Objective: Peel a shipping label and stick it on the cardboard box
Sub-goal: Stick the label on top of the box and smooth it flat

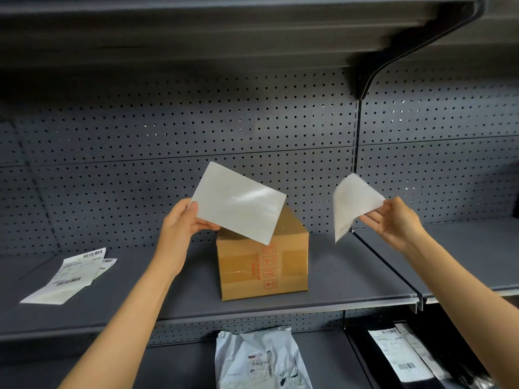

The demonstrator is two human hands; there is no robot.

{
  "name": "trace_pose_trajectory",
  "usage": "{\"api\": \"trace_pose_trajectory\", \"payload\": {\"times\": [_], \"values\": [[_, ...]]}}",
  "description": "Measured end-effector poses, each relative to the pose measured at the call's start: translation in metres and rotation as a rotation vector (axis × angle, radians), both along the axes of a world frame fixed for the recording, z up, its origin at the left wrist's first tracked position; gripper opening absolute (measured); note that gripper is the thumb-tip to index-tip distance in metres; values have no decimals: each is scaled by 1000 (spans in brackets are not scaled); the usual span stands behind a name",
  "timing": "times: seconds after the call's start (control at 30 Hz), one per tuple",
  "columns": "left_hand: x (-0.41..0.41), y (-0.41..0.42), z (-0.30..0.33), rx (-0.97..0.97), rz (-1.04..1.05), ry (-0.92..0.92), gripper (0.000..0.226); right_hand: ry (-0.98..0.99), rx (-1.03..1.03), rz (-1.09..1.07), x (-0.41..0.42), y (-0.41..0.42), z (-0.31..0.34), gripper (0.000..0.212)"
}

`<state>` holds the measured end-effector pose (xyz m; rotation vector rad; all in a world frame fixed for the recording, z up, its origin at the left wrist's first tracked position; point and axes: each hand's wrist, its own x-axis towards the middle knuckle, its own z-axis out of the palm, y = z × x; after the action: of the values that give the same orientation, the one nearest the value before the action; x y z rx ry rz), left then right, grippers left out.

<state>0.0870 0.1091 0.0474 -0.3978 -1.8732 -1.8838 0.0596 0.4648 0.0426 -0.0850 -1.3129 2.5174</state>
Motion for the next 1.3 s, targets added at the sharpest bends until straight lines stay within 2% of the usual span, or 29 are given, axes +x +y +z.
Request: {"api": "trace_pose_trajectory", "payload": {"times": [0.27,0.53,0.7,1.0,1.1,1.3], "values": [[0,0,-6,-3,5,-12,24,-157,45,42,-21,3,-46,16],[0,2,-11,5,-3,-32,23,-249,203,8,-29,-17,-62,18],[1,1,-12,-7,3,-42,23,-310,317,-29,-34,-18,-72,8],[3,1,-12,13,8,-46,23,-338,619,-178,-37,-7,-78,20],[3,3,-12,18,4,-45,23,-324,665,-220,-36,-7,-75,31],[3,7,-11,31,9,-45,24,-183,785,-254,-27,-25,-51,29]]}}
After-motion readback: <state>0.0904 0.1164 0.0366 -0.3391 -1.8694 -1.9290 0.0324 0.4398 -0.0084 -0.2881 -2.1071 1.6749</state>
